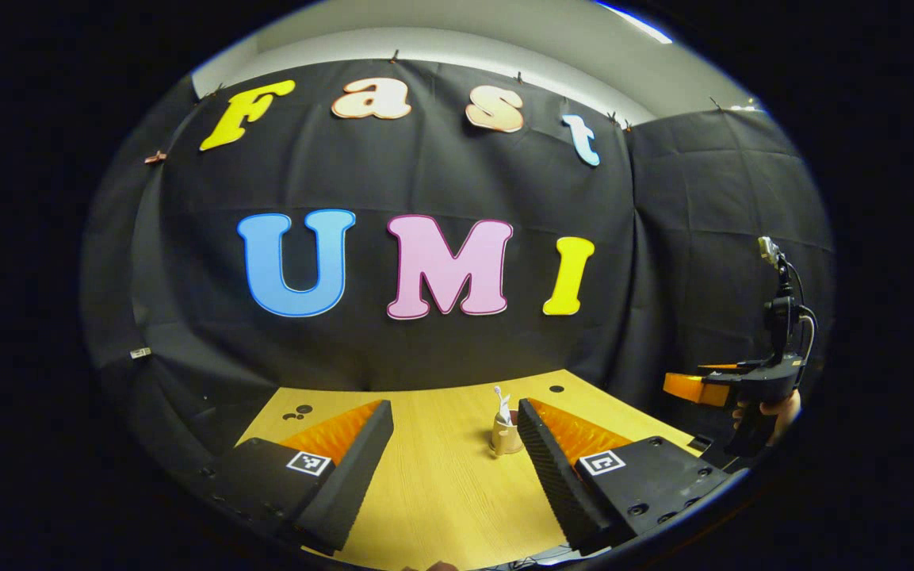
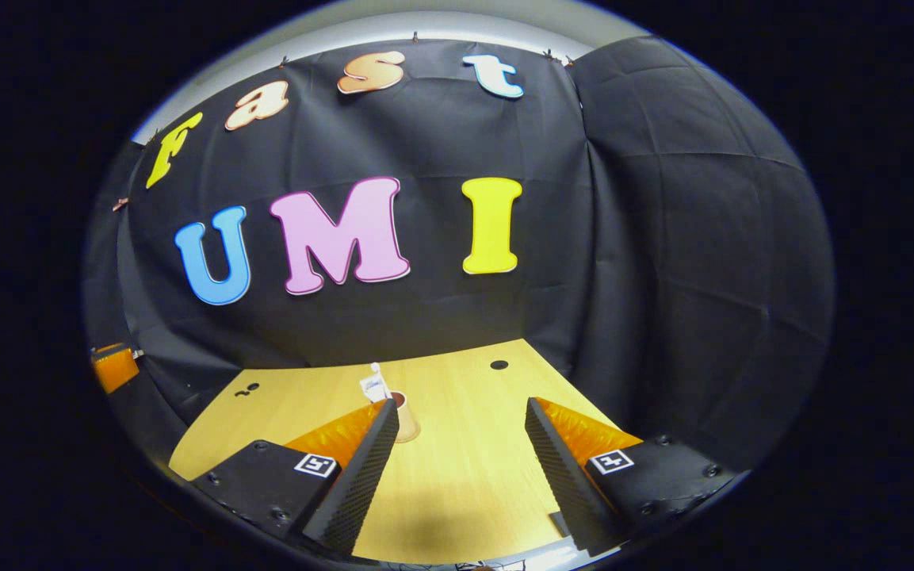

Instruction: Put the toothbrush and toothpaste on the desktop into the cup, then pick up the cup and place it on the coaster on the desktop.

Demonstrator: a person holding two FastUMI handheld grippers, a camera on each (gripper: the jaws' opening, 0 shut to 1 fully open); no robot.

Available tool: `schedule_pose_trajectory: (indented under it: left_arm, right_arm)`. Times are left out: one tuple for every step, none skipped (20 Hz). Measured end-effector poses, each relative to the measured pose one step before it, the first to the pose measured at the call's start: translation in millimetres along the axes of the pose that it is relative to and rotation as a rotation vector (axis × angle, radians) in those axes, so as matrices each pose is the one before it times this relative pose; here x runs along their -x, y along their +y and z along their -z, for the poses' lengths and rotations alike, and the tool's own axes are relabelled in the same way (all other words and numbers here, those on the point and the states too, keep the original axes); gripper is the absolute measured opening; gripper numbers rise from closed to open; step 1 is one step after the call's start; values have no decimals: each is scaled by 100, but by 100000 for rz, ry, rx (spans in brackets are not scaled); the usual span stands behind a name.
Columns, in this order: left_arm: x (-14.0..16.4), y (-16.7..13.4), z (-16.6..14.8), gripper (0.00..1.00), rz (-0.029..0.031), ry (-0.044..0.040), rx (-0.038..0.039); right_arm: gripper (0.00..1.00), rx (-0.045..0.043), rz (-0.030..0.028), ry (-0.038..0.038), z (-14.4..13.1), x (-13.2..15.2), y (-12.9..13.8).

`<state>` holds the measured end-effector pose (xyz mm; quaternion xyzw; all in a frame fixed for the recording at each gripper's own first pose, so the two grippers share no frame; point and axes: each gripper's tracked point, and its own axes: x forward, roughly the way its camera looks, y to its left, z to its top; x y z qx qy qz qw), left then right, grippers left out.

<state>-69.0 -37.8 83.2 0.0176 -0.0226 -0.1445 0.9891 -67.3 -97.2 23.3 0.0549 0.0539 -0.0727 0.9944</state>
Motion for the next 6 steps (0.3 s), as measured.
schedule_pose_trajectory:
  left_arm:
    - [1029, 218, 523, 98, -799, -1188, 1981]
    - [899, 55, 557, 98, -405, -406, 2014]
    - [926, 194, 492, 98, -856, -527, 2011]
    - [728, 153, 347, 99, -764, -223, 1888]
    - [693, 122, 478, 99, -731, -208, 2006]
    - [547, 105, 452, 99, -424, -136, 1487]
  right_arm:
    - [99, -41, -1044, -1928, -128, 1092, 843]
    - [99, 379, -968, -1832, -305, 1053, 699]
    - [99, 549, -909, -1425, 4, 909, 687]
    - [98, 565, -1056, -895, 77, 939, 719]
    - [98, 651, -1107, -525, 295, 860, 689]
    - [99, 909, -1346, 71, 440, 677, 670]
